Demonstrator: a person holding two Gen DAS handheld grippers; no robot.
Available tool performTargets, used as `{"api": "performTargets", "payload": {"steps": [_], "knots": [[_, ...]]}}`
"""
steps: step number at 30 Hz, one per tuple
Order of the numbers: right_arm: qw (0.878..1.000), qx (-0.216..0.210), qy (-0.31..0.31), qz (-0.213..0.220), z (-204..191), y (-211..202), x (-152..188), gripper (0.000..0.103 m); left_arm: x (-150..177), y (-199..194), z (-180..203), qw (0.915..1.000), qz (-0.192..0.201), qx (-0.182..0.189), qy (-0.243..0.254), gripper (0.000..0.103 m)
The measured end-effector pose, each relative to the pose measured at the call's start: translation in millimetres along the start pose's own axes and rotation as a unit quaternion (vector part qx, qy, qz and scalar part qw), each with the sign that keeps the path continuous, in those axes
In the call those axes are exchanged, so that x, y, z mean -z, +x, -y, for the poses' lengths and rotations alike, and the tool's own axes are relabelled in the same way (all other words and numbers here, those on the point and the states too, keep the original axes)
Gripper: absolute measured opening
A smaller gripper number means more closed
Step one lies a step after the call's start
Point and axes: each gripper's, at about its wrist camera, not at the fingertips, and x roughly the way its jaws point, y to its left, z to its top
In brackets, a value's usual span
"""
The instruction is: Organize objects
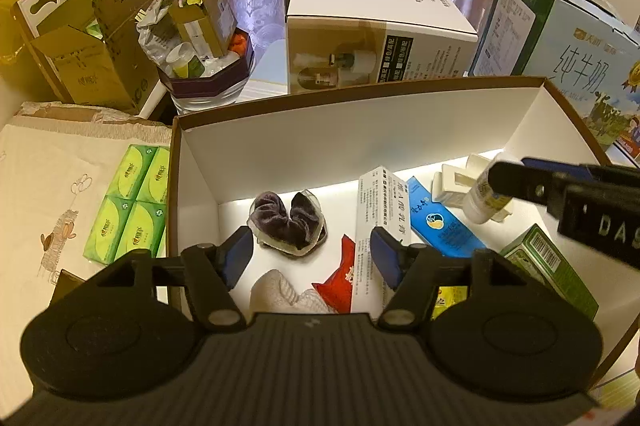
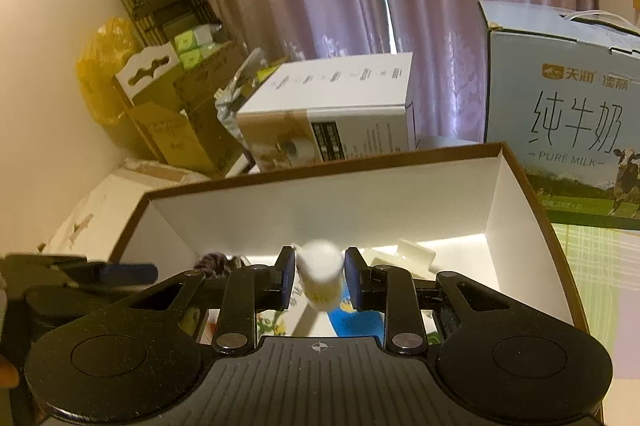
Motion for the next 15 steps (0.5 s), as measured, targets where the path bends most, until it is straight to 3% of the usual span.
{"api": "performTargets", "payload": {"steps": [5, 15], "knots": [[1.000, 0.002, 0.010, 0.019, 2, -9, -5, 0.047, 2, -6, -1, 1.0000, 0.007, 0.005, -0.001, 0.069], [0.999, 0.015, 0.047, 0.010, 18, -44, 10, 0.058, 15, -35, 0, 0.9992, 0.033, 0.024, -0.003, 0.087]]}}
